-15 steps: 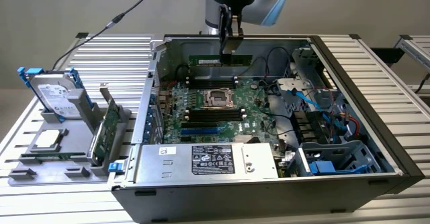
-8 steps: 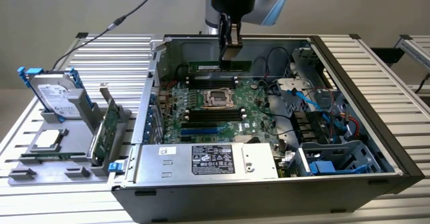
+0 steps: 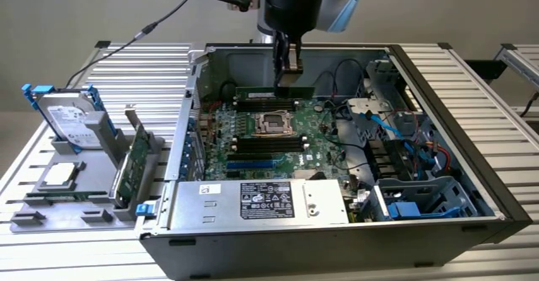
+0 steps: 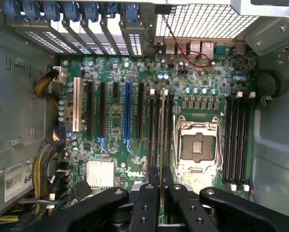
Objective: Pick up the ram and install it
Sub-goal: 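Insert the ram into the slot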
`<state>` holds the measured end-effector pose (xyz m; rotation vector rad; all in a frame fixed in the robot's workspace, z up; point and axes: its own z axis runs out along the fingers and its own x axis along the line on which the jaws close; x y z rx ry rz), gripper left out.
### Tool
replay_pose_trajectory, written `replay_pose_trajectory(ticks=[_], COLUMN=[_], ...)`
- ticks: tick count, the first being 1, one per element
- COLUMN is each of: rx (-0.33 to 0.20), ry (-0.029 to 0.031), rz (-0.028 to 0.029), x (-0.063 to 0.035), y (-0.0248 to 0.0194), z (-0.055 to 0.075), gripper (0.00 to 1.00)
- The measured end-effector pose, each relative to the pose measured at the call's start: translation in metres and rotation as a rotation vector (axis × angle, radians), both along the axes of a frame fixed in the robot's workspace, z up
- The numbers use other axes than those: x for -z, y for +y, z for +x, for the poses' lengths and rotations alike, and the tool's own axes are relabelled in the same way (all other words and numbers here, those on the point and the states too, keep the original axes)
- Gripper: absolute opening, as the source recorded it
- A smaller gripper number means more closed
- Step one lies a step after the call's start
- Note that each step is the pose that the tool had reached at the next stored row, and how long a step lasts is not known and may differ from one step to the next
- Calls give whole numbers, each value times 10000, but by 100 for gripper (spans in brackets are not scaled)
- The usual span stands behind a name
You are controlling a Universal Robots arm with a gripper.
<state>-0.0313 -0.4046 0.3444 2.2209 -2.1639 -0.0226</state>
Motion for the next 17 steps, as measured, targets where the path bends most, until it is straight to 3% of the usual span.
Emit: replay_pose_trajectory(ticks=[6,8,10,17], rx=[0,5,8,6], ry=[0,1,0,1], rz=[0,-1,1,-1], x=[116,346,432,559], y=[-11,-12,-16,-37], z=[-7,-13,-14,-13], gripper=[14,14,14,14])
